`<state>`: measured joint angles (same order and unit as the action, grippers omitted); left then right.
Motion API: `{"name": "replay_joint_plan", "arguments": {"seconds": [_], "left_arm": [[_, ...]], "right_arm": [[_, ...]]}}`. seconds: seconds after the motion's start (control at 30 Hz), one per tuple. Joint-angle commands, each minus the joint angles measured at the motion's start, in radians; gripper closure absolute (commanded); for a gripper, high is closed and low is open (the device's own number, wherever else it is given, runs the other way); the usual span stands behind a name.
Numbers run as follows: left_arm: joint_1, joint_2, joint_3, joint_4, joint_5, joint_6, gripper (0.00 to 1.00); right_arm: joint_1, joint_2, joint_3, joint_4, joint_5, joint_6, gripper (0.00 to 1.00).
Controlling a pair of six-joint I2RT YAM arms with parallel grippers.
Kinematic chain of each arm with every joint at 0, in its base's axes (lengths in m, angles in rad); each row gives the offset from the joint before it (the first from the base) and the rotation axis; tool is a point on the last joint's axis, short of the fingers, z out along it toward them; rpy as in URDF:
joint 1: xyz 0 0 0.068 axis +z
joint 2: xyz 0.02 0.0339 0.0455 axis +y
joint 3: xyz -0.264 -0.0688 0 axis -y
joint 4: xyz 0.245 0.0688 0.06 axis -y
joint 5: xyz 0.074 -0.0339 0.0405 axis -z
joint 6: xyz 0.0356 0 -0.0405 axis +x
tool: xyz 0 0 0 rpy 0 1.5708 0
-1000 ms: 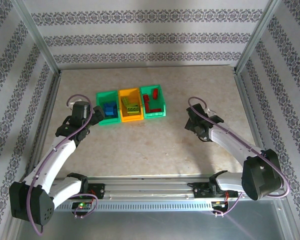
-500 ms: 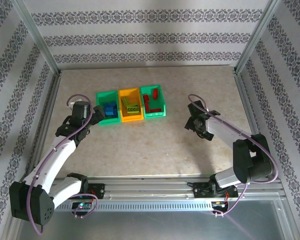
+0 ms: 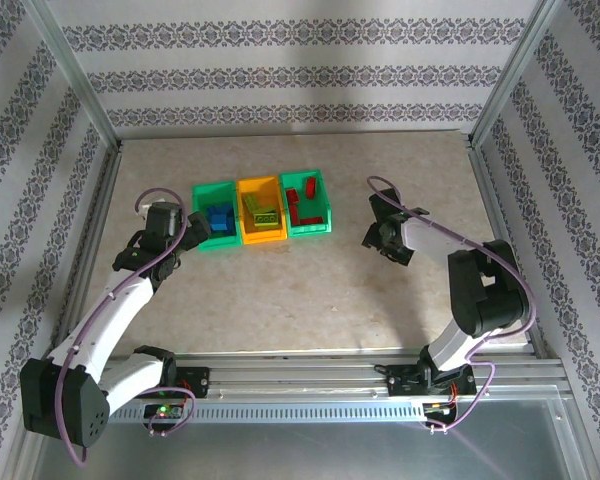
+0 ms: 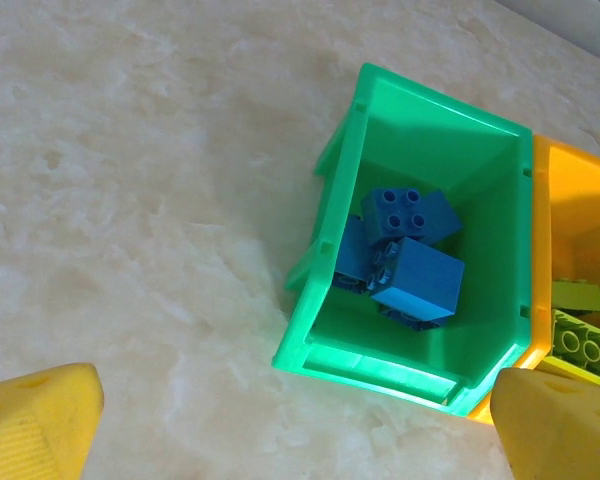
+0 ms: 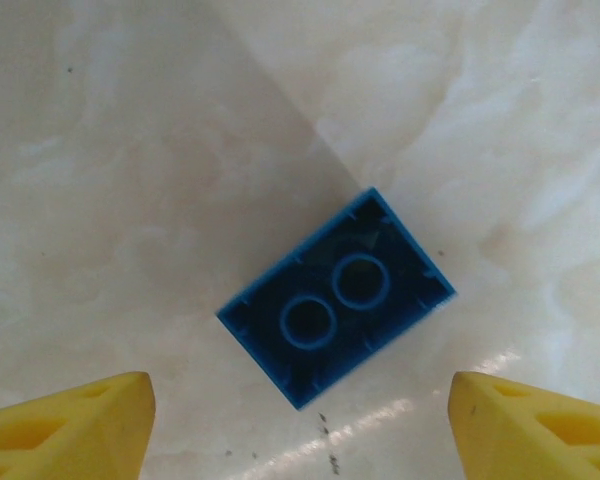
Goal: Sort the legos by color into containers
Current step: Pick up the lego from the middle-right of the table.
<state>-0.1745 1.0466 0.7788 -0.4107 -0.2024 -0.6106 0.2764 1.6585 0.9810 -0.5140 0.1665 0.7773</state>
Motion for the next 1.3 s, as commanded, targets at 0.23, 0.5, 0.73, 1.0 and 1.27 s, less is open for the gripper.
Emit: {"name": "replay_joint_plan", "arguments": {"seconds": [0.23,0.5,0.73,1.0,1.27], "left_arm": [[0.015,-0.023,-0.003,0.000,-0.014,-0.013,0.00],[0.017,-0.035,-0.006,-0.010,-0.022,-0.009,0.00],[0.017,-0.030,-0.007,-0.005,-0.027,-0.013,0.00],[0.018,-0.025,-0.010,0.000,-0.028,-0.010,0.00],[0.020,-0.027,-0.020,-0.002,-0.035,-0.008,0.00]], "right_arm": [[-0.012,0.144,0.142,0.031,-0.021,-0.073,0.31],[-0.015,0.223,0.203,0.008,-0.004,-0.114,0.42],[-0.015,0.240,0.229,-0.013,-0.021,-0.140,0.51],[-0.013,0.251,0.244,-0.031,-0.028,-0.157,0.73],[0.010,0.231,0.245,-0.034,-0.040,-0.167,0.81]]}}
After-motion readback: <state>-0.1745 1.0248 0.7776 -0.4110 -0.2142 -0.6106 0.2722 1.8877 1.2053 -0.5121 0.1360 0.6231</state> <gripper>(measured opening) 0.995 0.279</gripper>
